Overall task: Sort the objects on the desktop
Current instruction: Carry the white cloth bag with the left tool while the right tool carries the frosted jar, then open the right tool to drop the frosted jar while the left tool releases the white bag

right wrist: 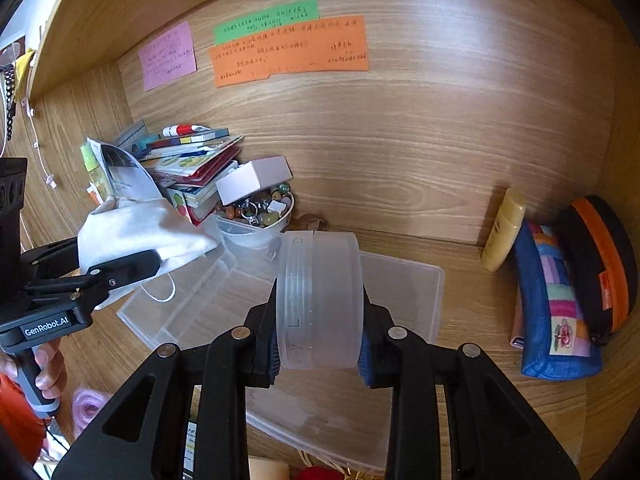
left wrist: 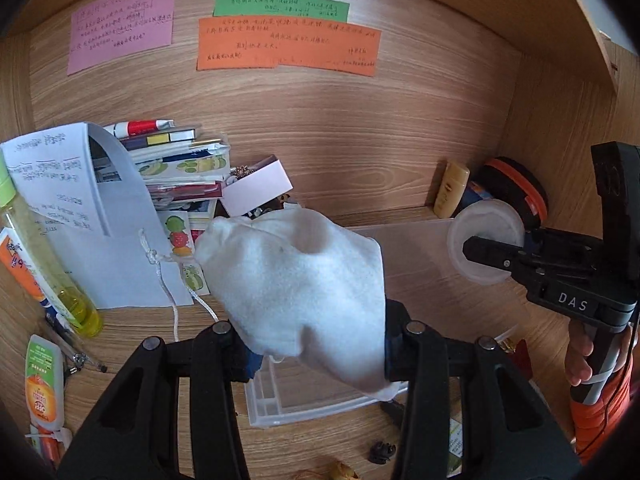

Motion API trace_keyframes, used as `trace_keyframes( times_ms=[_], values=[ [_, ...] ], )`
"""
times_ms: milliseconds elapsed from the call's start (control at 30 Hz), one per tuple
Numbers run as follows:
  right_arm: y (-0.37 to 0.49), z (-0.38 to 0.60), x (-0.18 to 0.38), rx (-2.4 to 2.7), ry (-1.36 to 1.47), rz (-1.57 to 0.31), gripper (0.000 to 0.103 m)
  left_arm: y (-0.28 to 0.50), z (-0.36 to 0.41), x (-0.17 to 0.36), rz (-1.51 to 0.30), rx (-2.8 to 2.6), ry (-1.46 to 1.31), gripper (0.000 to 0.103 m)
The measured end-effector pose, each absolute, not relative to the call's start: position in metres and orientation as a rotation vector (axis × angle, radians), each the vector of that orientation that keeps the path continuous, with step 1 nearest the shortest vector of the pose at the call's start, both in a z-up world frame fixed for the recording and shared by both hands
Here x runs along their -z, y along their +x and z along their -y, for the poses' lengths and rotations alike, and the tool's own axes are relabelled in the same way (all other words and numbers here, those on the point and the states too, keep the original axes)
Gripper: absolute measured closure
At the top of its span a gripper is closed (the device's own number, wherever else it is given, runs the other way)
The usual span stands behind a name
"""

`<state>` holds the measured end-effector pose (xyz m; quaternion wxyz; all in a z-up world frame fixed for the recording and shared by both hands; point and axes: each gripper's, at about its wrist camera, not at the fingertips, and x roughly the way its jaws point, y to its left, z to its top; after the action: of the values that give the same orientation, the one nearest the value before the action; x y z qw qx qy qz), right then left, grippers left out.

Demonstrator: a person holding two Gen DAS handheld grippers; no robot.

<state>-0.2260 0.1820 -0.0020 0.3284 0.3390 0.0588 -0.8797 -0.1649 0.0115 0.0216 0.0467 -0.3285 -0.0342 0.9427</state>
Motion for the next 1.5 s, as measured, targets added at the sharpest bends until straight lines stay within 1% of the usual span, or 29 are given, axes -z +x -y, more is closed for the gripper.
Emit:
trace_keyframes(
  times_ms=[300, 467, 633, 733, 867, 933, 1000, 1133, 1200, 1267, 1300, 1367, 1400, 1433, 1467, 1500],
  values=[
    [-0.235, -0.172, 0.037, 2.251, 0.992, -0.225, 0.076, -0.182, -0.032, 0.018, 0.035, -2.802, -1.132, 0.060],
    [-0.235, -0.168, 0.044, 2.274, 0.987, -0.269, 0.076, -0.183, -0.036, 0.025, 0.013, -2.787, -1.163, 0.059],
    [-0.239, -0.165, 0.050, 2.260, 1.028, -0.255, 0.076, -0.185, -0.038, 0.028, -0.009, -2.795, -1.177, 0.059],
    [-0.237, -0.162, 0.052, 2.267, 1.026, -0.297, 0.075, -0.186, -0.039, 0.029, -0.020, -2.800, -1.175, 0.059],
    [-0.234, -0.160, 0.052, 2.274, 1.013, -0.326, 0.075, -0.186, -0.044, 0.032, -0.084, -2.827, -1.179, 0.059],
    [-0.234, -0.160, 0.051, 2.276, 1.010, -0.323, 0.075, -0.185, -0.043, 0.033, -0.090, -2.832, -1.180, 0.058],
    [-0.235, -0.161, 0.051, 2.281, 1.013, -0.323, 0.075, -0.187, -0.041, 0.033, -0.080, -2.828, -1.187, 0.054],
    [-0.236, -0.158, 0.053, 2.283, 1.019, -0.340, 0.075, -0.186, -0.041, 0.034, -0.085, -2.825, -1.186, 0.052],
    [-0.236, -0.157, 0.055, 2.286, 1.016, -0.349, 0.072, -0.186, -0.041, 0.034, -0.086, -2.828, -1.179, 0.046],
    [-0.235, -0.156, 0.054, 2.302, 0.997, -0.362, 0.061, -0.185, -0.040, 0.033, -0.070, -2.822, -1.169, 0.038],
    [-0.233, -0.156, 0.053, 2.316, 0.980, -0.369, 0.057, -0.185, -0.039, 0.032, -0.060, -2.820, -1.163, 0.037],
    [-0.229, -0.157, 0.049, 2.358, 0.925, -0.392, 0.042, -0.184, -0.039, 0.031, -0.055, -2.824, -1.153, 0.035],
    [-0.228, -0.157, 0.046, 2.378, 0.897, -0.404, 0.038, -0.183, -0.039, 0.030, -0.056, -2.824, -1.149, 0.032],
    [-0.225, -0.157, 0.044, 2.396, 0.870, -0.417, 0.031, -0.183, -0.039, 0.030, -0.054, -2.820, -1.146, 0.031],
    [-0.223, -0.157, 0.042, 2.409, 0.845, -0.426, 0.028, -0.182, -0.039, 0.029, -0.051, -2.819, -1.142, 0.029],
    [-0.221, -0.156, 0.040, 2.418, 0.823, -0.436, 0.026, -0.182, -0.039, 0.029, -0.046, -2.818, -1.137, 0.027]
  ],
)
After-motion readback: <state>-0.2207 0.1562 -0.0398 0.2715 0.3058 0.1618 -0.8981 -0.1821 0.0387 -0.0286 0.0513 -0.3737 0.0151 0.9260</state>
